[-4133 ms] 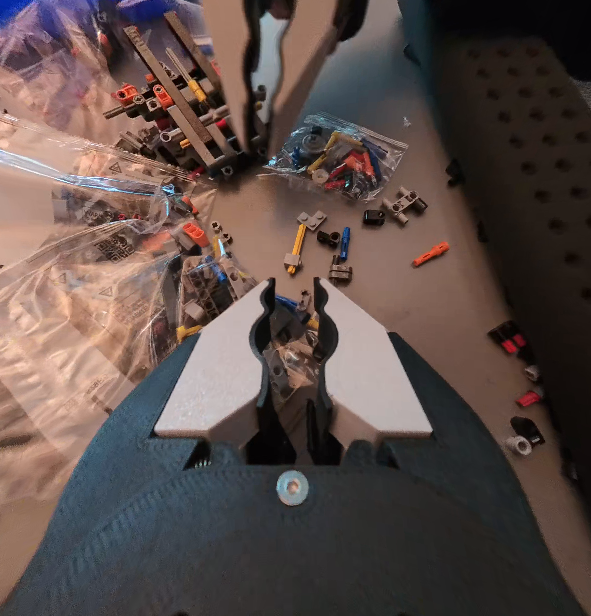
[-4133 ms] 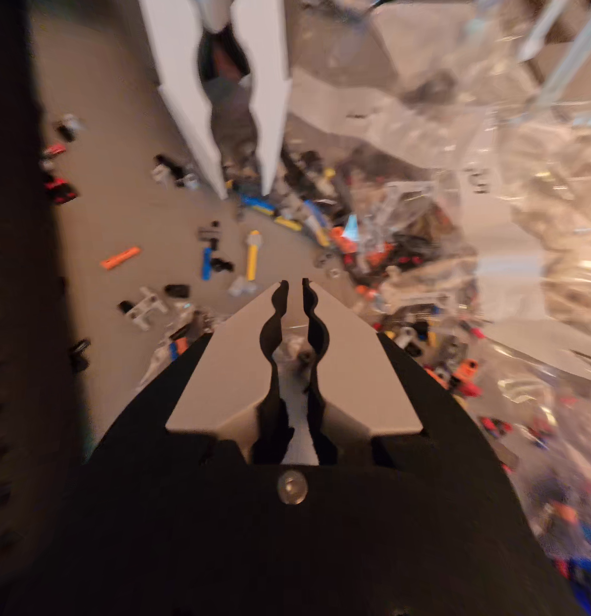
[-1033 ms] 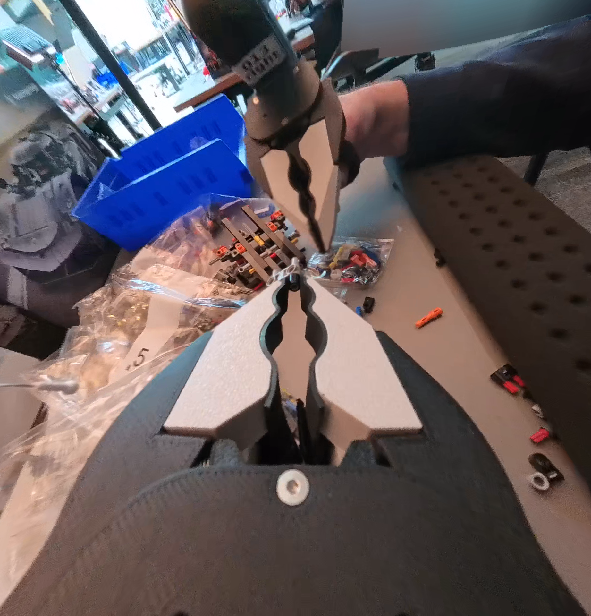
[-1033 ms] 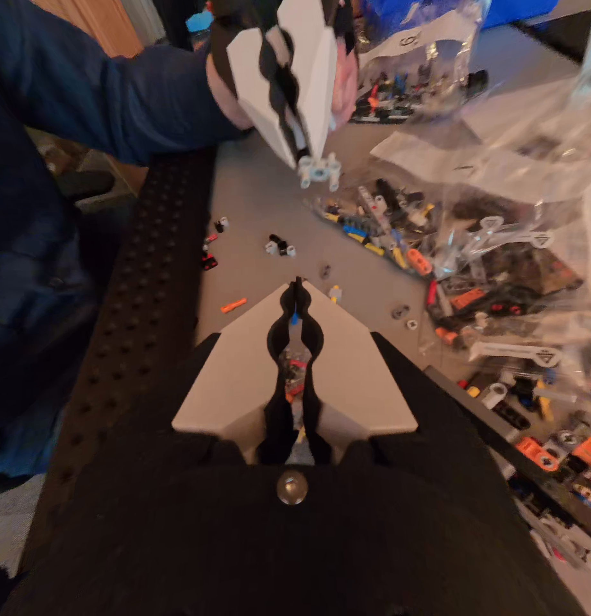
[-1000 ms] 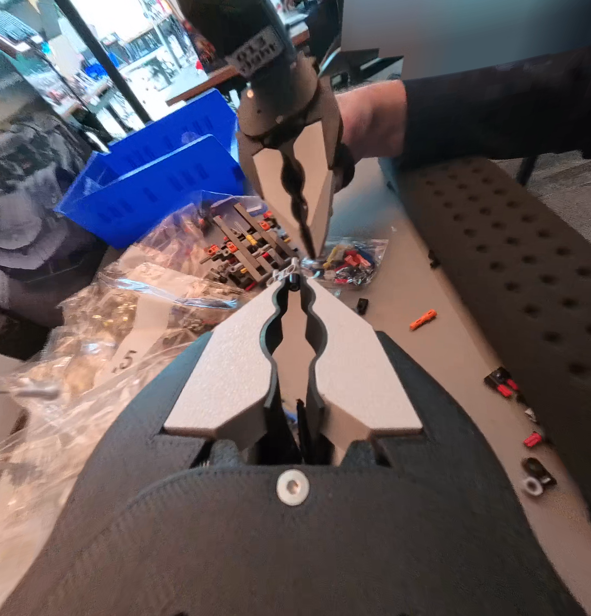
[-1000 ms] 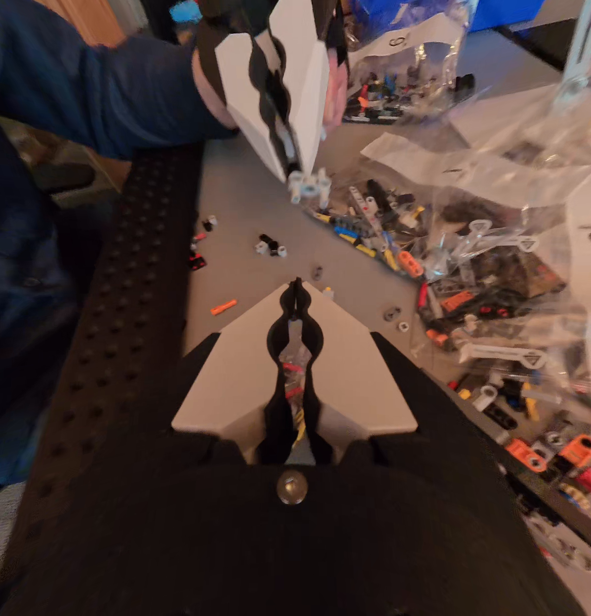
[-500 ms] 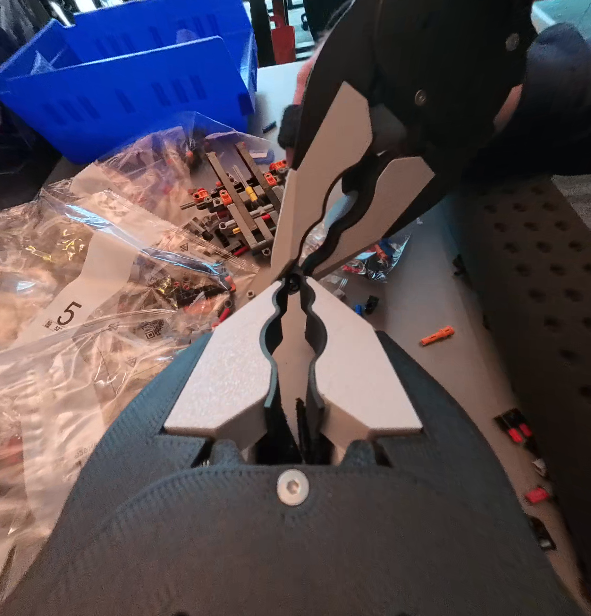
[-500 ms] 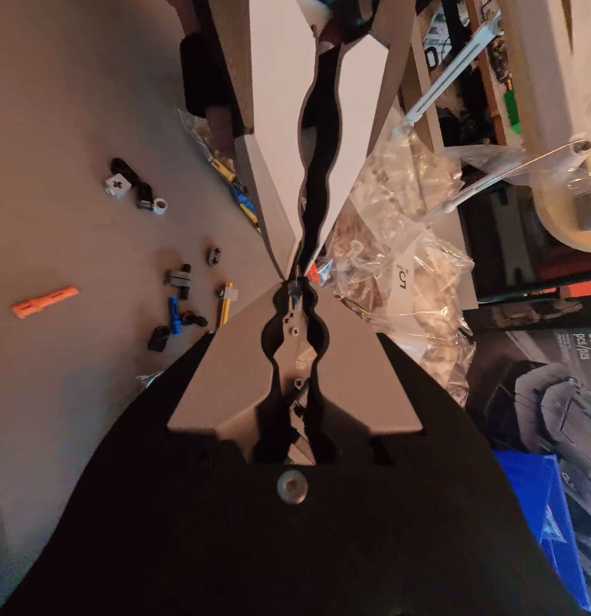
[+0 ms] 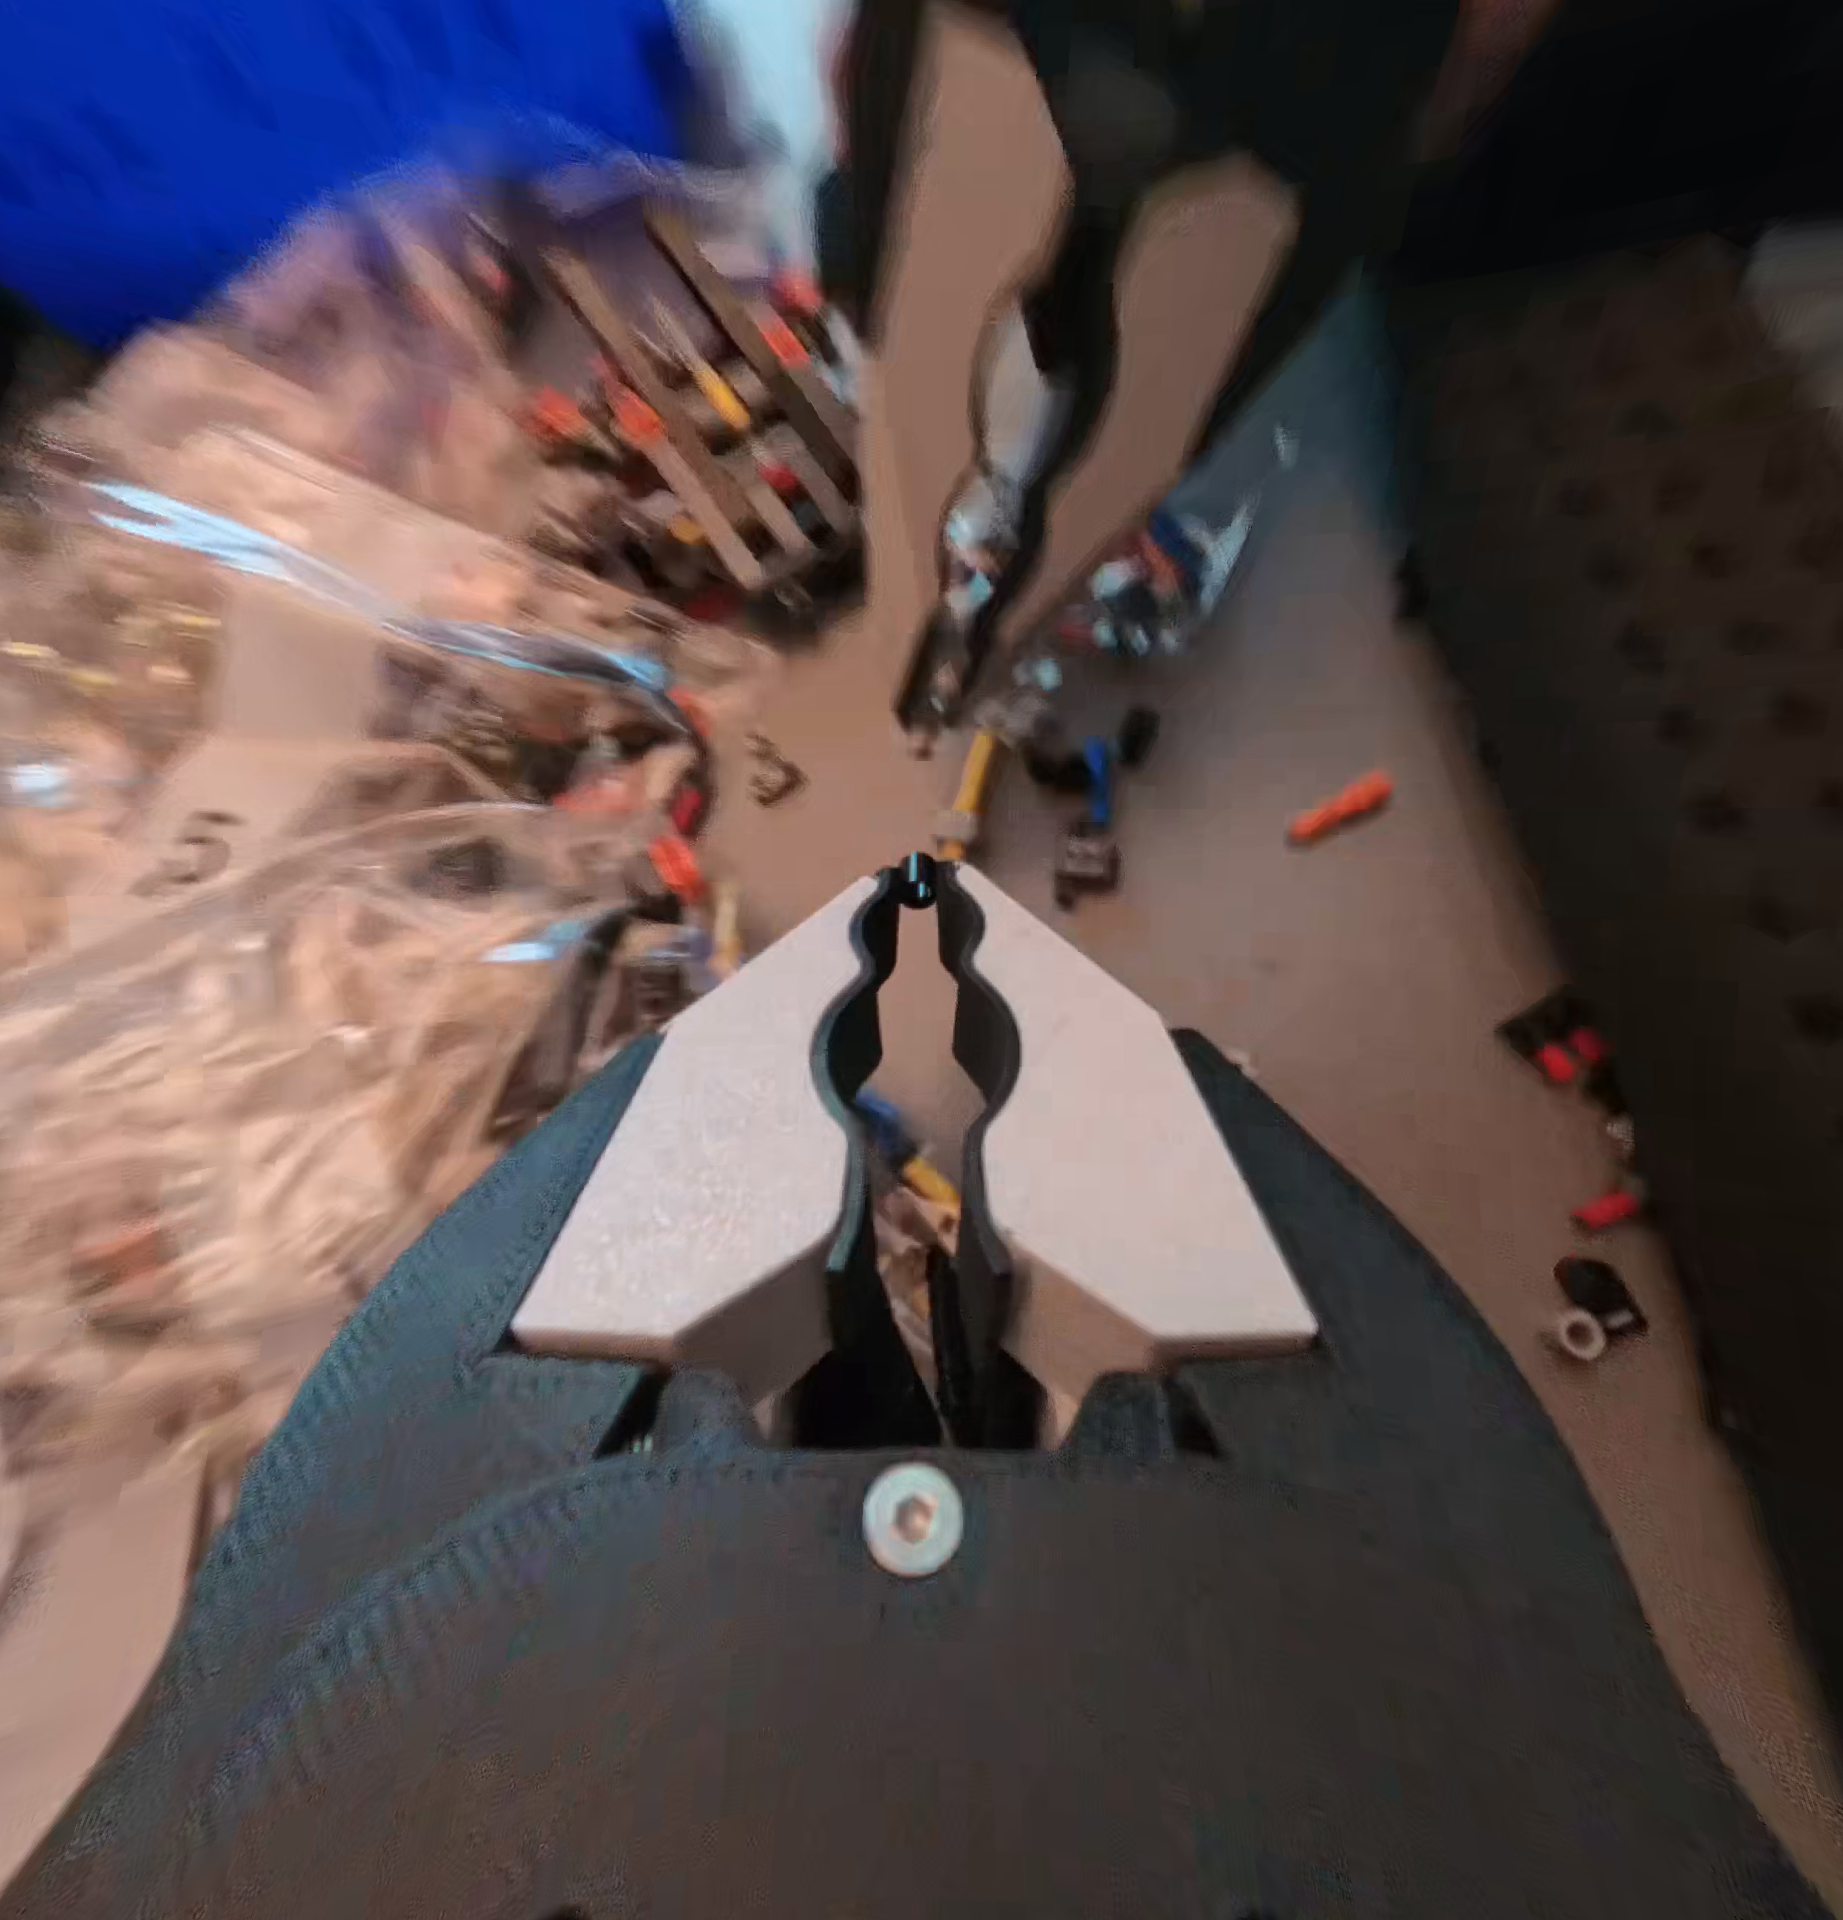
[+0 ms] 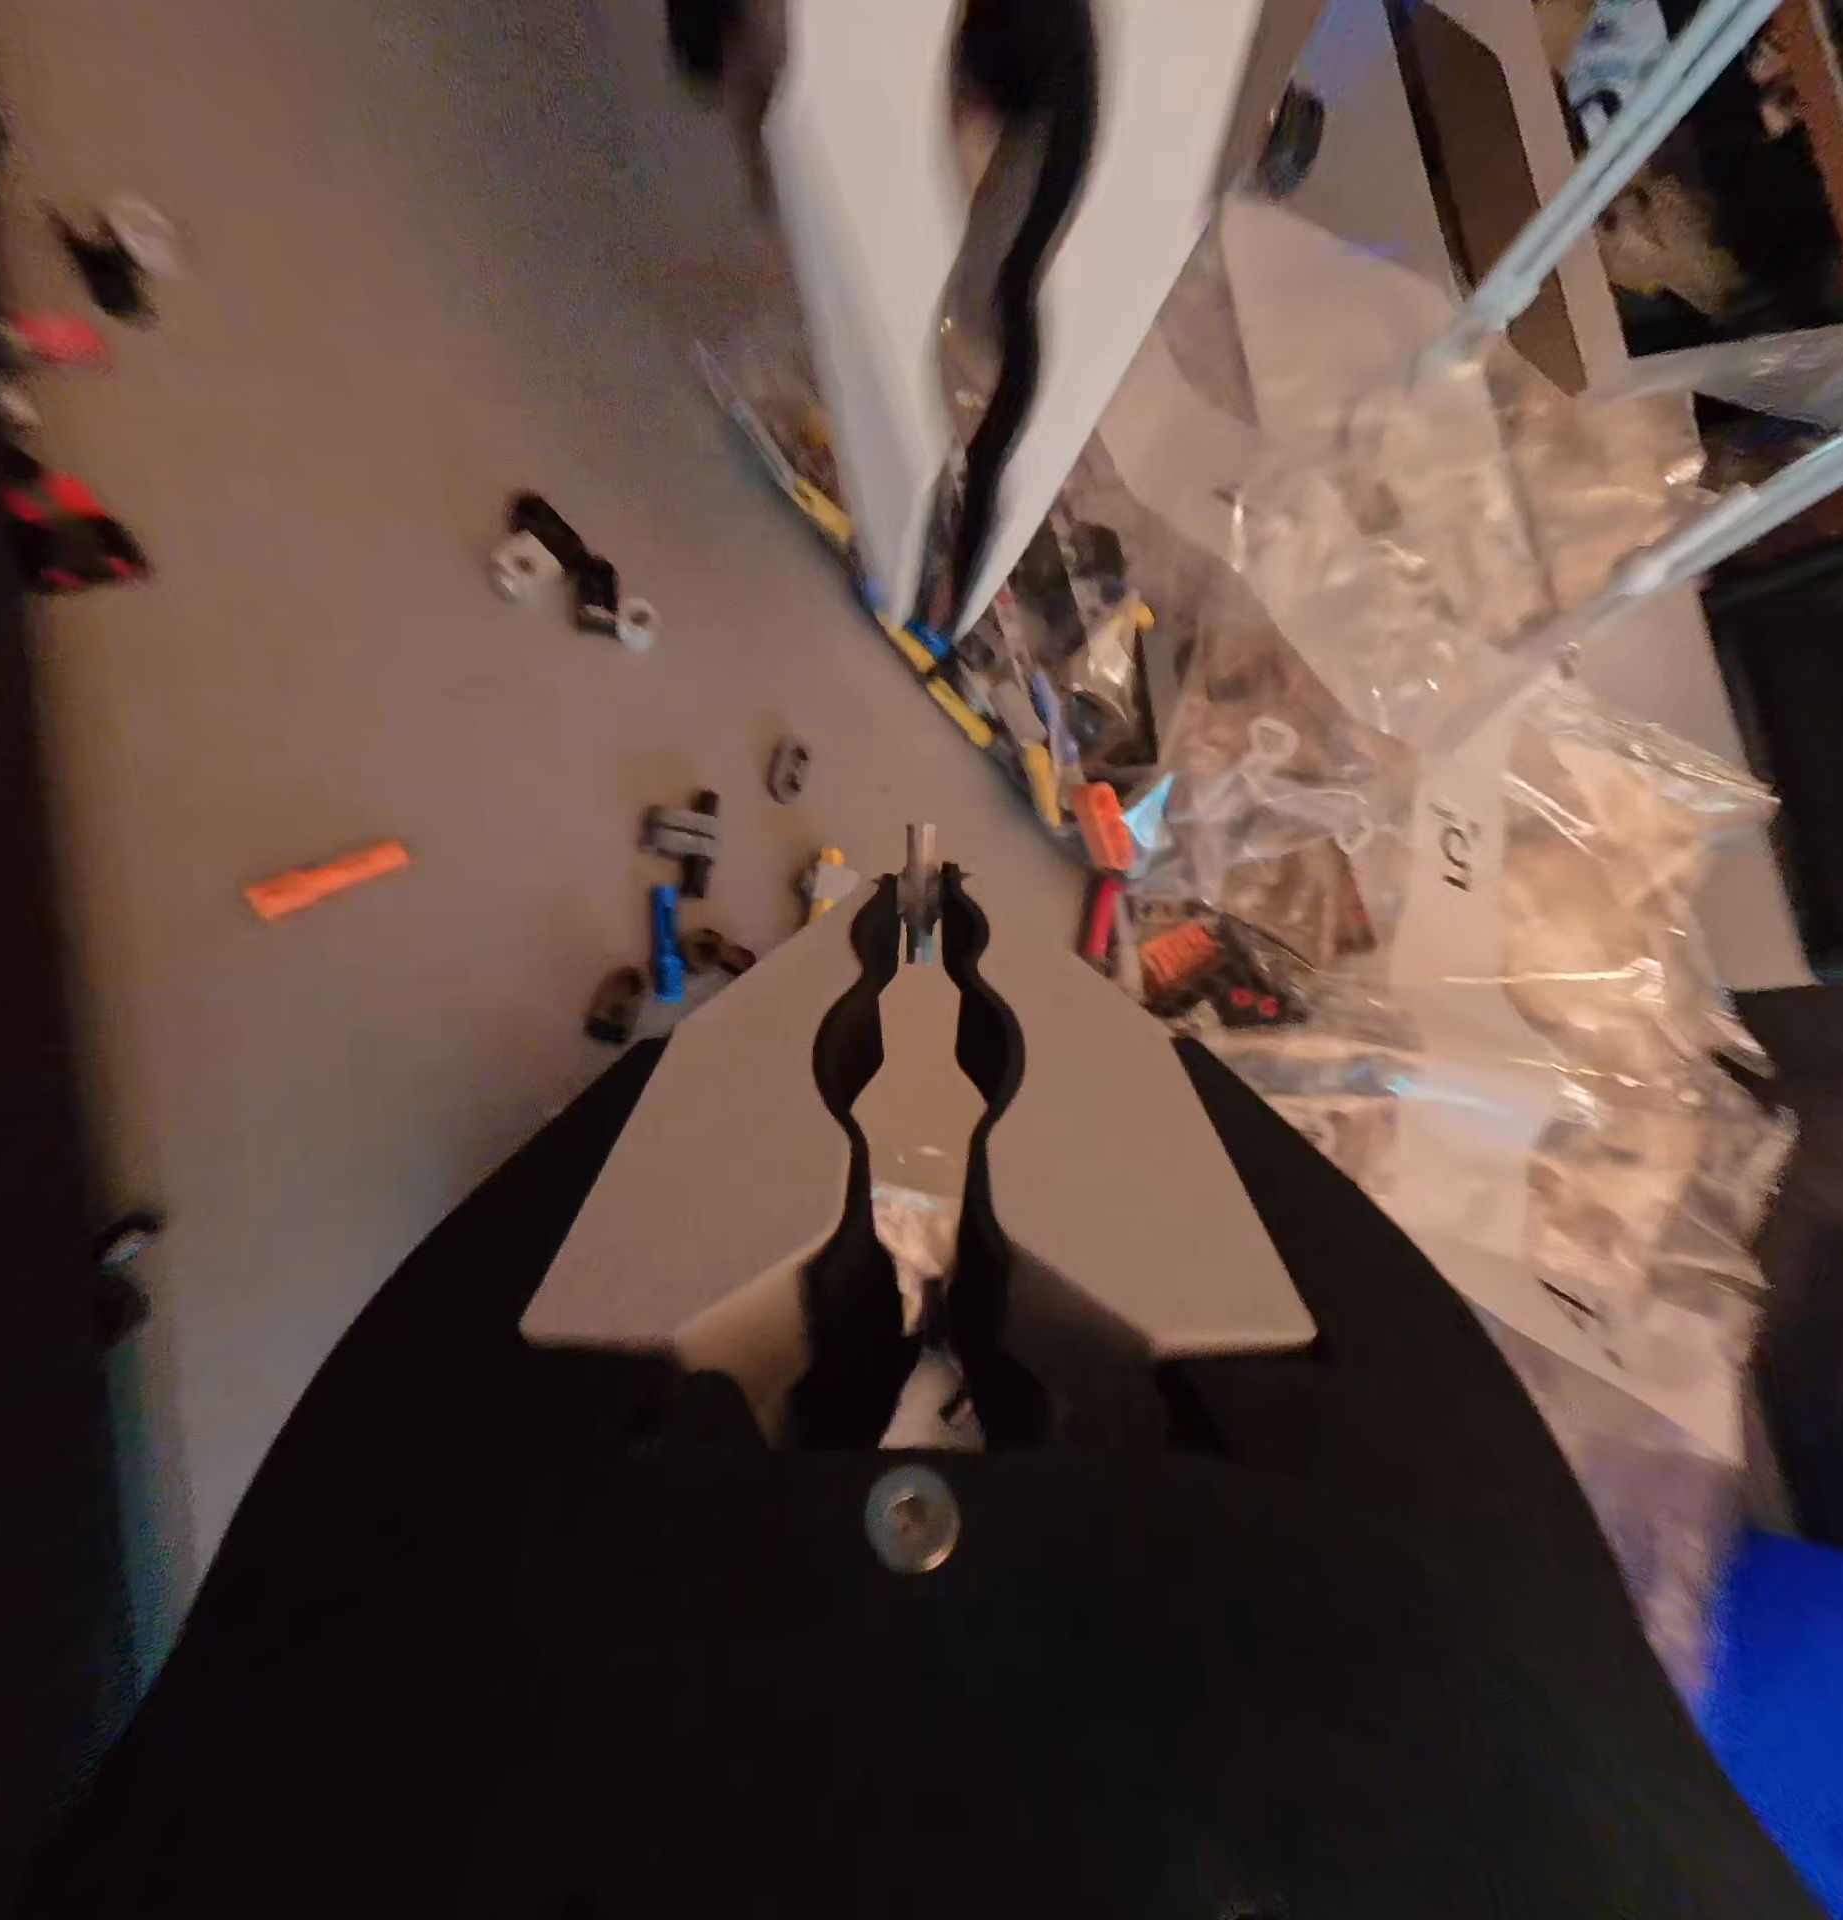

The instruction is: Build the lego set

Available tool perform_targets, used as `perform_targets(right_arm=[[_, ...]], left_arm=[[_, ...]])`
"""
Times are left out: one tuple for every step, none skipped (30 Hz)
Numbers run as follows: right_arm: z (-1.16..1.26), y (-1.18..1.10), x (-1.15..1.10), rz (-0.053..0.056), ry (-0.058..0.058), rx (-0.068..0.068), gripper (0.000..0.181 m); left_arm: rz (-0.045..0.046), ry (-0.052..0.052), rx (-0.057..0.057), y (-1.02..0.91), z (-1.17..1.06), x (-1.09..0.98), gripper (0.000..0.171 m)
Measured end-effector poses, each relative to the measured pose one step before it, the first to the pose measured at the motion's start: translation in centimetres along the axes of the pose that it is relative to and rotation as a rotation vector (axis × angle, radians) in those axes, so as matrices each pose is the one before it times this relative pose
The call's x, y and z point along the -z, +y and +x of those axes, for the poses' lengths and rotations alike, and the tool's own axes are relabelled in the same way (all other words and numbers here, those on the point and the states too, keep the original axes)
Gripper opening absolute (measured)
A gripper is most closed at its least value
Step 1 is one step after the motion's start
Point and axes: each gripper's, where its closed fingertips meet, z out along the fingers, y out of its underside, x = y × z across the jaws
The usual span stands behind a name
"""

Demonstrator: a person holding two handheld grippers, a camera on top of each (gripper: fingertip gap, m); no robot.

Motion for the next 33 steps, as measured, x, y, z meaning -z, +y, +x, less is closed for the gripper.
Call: perform_targets(right_arm=[[-0.076, 0.082, 0.038, 0.0122, -0.0249, -0.0354, 0.004], [-0.058, 0.536, -0.161, -0.0161, -0.0224, -0.0291, 0.004], [-0.269, 0.352, -0.188, -0.0094, -0.0291, -0.017, 0.005], [-0.317, -0.224, -0.036, 0.0162, -0.0229, -0.0056, 0.005], [-0.262, -0.503, 0.012, 0.0253, -0.0175, -0.0066, 0.005], [-0.155, -0.201, -0.12, 0.0068, -0.0119, -0.0064, 0.005], [-0.146, 0.289, -0.319, -0.0189, -0.0126, -0.006, 0.005], [-0.186, 0.543, -0.43, -0.0307, -0.016, -0.0077, 0.005], [-0.133, 0.536, -0.384, -0.0301, -0.0115, -0.0033, 0.005], [-0.163, 0.294, -0.278, -0.0162, -0.0117, -0.0001, 0.005], [-0.27, 0.016, -0.17, -0.0001, -0.0191, -0.0054, 0.005], [-0.136, -0.089, -0.059, 0.0046, -0.0096, -0.0038, 0.005], [0.076, -0.11, 0.081, 0.0051, 0.0056, 0.0002, 0.006], [0.108, -0.18, 0.19, 0.0112, 0.0044, -0.0051, 0.009], [0.074, -0.263, 0.252, 0.0179, -0.001, -0.0146, 0.011], [0.049, -0.258, 0.222, 0.017, -0.0038, -0.0179, 0.013], [-0.113, -0.179, 0.148, 0.012, -0.0112, -0.01, 0.015], [-0.139, -0.06, 0.047, 0.0036, -0.0074, 0.0003, 0.015], [-0.176, 0.13, -0.053, -0.0091, -0.0057, 0.0085, 0.015], [-0.12, 0.171, -0.084, -0.0118, -0.0025, 0.0102, 0.015], [-0.046, 0.123, -0.035, -0.0061, -0.0014, 0.0035, 0.014], [0.029, 0.051, 0.025, 0.0012, -0.0037, -0.0066, 0.013], [0.023, 0.045, 0.077, 0.0059, -0.0076, -0.0096, 0.012], [0.019, 0.035, 0.109, 0.0087, -0.007, -0.0075, 0.011], [-0.007, -0.038, 0.126, 0.0116, -0.007, -0.0061, 0.01], [-0.033, -0.118, 0.113, 0.0126, -0.0056, -0.0043, 0.01], [-0.018, -0.17, 0.118, 0.0105, -0.0013, -0.0014, 0.01], [-0.015, -0.178, 0.062, 0.007, 0.0007, 0.0004, 0.01], [-0.141, -0.209, -0.002, 0.0063, -0.0039, 0.0048, 0.01], [-0.233, -0.212, -0.076, 0.0052, -0.0074, 0.0079, 0.011], [-0.251, -0.186, -0.139, 0.0025, -0.0074, 0.0101, 0.011], [-0.293, -0.241, -0.169, 0.0029, -0.0088, 0.0134, 0.012], [-0.367, -0.325, -0.188, 0.0066, -0.0114, 0.0156, 0.012]], left_arm=[[-0.04062, 0.0171, -0.0275, 0.596, 0.682, -1.017, 0.005], [-0.01656, 0.0176, -0.0084, 0.22, 0.487, -0.746, 0.005], [-0.01247, 0.0257, 0.0038, 0.191, 0.41, -0.496, 0.005], [-0.00744, 0.0224, 0.0079, 0.184, 0.295, -0.334, 0.005], [-0.00753, 0.0122, 0.0065, 0.24, 0.135, -0.292, 0.005], [-0.00643, 0.0036, -0.0025, 0.212, 0.053, -0.211, 0.005], [-0.00953, 0.004, -0.0015, 0.192, 0.055, -0.126, 0.006], [-0.00507, 0.0064, 0.0004, 0.067, 0.098, -0.063, 0.008], [-0.00342, 0.0071, 0.005, 0.05, 0.106, -0.059, 0.009], [-0.00658, 0.0079, 0.0062, 0.161, 0.093, -0.101, 0.011], [-0.01231, 0.0115, 0.0072, 0.311, 0.129, -0.158, 0.013], [-0.01184, 0.0044, 0.0032, 0.318, 0.015, -0.148, 0.014], [-0.00716, -0.0105, -0.0003, 0.224, -0.212, -0.058, 0.015], [0.00326, 0.0, 0.0031, -0.017, -0.058, 0.114, 0.017], [0.00839, 0.0034, 0.0002, -0.155, 0.027, 0.199, 0.019], [0.01443, -0.0045, -0.0049, -0.247, -0.016, 0.229, 0.02], [0.00348, -0.0025, -0.0012, -0.094, -0.002, 0.141, 0.02], [-0.004, -0.002, -0.0029, 0.031, -0.001, 0.051, 0.02], [0.00008, 0.0045, -0.0083, -0.039, 0.16, -0.019, 0.02], [0.00468, 0.0188, -0.0111, -0.123, 0.436, -0.072, 0.021], [0.00097, 0.0114, -0.0146, -0.113, 0.348, -0.139, 0.022], [-0.00848, -0.0076, -0.0146, -0.013, 0.048, -0.169, 0.022], [-0.01526, -0.0003, -0.0119, 0.079, 0.137, -0.2, 0.023], [-0.0075, 0.0037, -0.0104, 0.012, 0.185, -0.188, 0.023], [-0.00592, 0.0046, -0.009, 0.039, 0.174, -0.171, 0.024], [-0.01169, -0.0077, -0.0088, 0.183, -0.066, -0.043, 0.023], [-0.00763, -0.0137, -0.0008, 0.181, -0.264, 0.133, 0.023], [0.00719, -0.0019, 0.0095, 0.019, -0.164, 0.313, 0.023], [0.0185, -0.0051, 0.0114, -0.13, -0.244, 0.436, 0.022], [0.01661, -0.0055, 0.009, -0.106, -0.226, 0.505, 0.022], [0.00811, -0.003, 0.007, -0.008, -0.167, 0.549, 0.022], [0.00407, -0.003, 0.0055, 0.033, -0.126, 0.55, 0.023], [0.00153, 0.0015, 0.0056, 0.069, -0.032, 0.493, 0.023]])
